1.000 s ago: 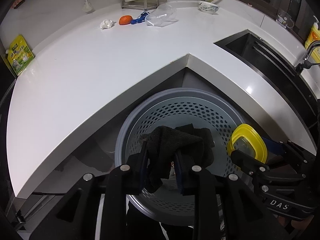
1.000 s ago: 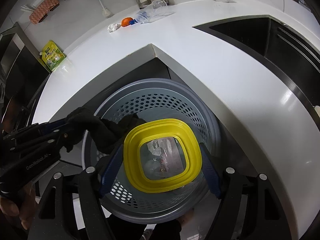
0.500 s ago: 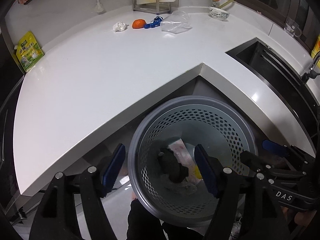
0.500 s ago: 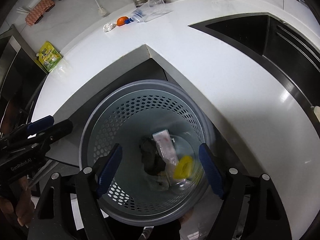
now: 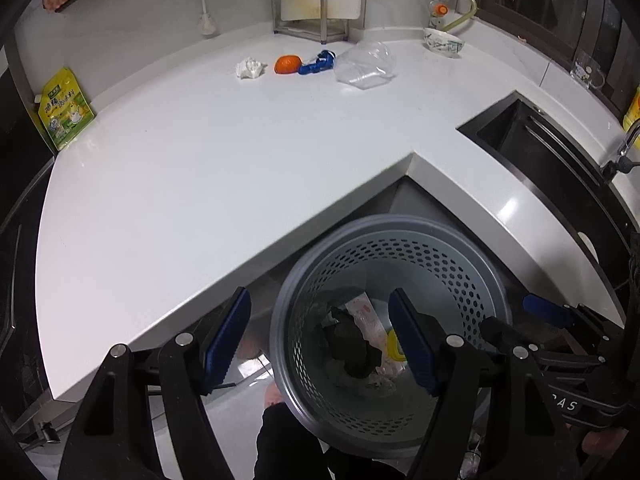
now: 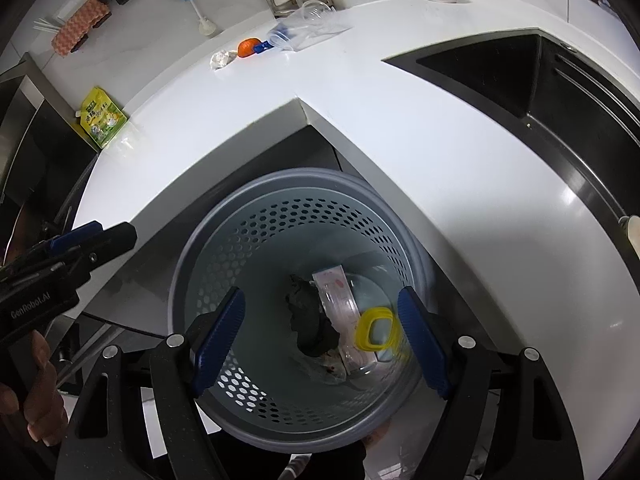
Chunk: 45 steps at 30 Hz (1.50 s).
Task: Collect trash
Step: 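Withdraw both tools from the bin back over the counter, then reach the right tool to the clear plastic container and close on it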
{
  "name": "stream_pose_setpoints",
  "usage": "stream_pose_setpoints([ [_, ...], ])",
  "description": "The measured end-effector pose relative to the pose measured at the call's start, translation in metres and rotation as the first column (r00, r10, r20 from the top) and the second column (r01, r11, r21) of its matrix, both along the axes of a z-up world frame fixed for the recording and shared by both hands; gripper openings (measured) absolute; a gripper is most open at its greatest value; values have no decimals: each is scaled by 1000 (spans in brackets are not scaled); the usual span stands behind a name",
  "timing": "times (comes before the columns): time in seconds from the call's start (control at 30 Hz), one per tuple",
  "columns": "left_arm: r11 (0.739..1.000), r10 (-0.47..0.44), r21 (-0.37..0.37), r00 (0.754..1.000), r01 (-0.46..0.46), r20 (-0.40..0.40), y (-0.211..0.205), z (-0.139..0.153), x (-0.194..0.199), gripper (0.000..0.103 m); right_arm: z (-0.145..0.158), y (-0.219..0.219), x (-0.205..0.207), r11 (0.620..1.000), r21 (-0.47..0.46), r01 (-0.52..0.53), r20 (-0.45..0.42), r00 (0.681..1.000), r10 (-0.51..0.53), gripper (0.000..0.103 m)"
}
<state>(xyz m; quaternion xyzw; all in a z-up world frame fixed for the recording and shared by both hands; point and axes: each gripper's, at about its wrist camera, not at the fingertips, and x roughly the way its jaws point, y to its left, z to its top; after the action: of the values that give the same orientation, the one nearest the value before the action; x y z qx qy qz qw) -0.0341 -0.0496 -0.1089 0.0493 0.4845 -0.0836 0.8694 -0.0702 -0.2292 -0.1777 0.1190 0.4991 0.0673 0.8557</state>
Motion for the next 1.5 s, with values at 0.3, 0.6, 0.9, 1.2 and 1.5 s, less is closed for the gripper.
stream_pose_setpoints([
  [0.3,999,20,-25,999,-19,50,20,30,18,72,26,13,19,1000,4,3,41,999,-3,75],
  [0.6,999,13,-39,994,-9,106,44,61,54,73,56,28,54,999,3,44,101,994,-44,75],
  [0.9,999,-1,-44,989,7,148,71,79,107,80,78,49,103,995,6,102,143,985,-101,75],
  [1.2,998,-27,-47,988,35,154,91,74,170,84,79,67,157,987,7,161,142,977,-160,78],
  [1.5,996,-69,-39,986,76,151,101,62,240,87,73,70,210,962,13,274,128,953,-273,81],
])
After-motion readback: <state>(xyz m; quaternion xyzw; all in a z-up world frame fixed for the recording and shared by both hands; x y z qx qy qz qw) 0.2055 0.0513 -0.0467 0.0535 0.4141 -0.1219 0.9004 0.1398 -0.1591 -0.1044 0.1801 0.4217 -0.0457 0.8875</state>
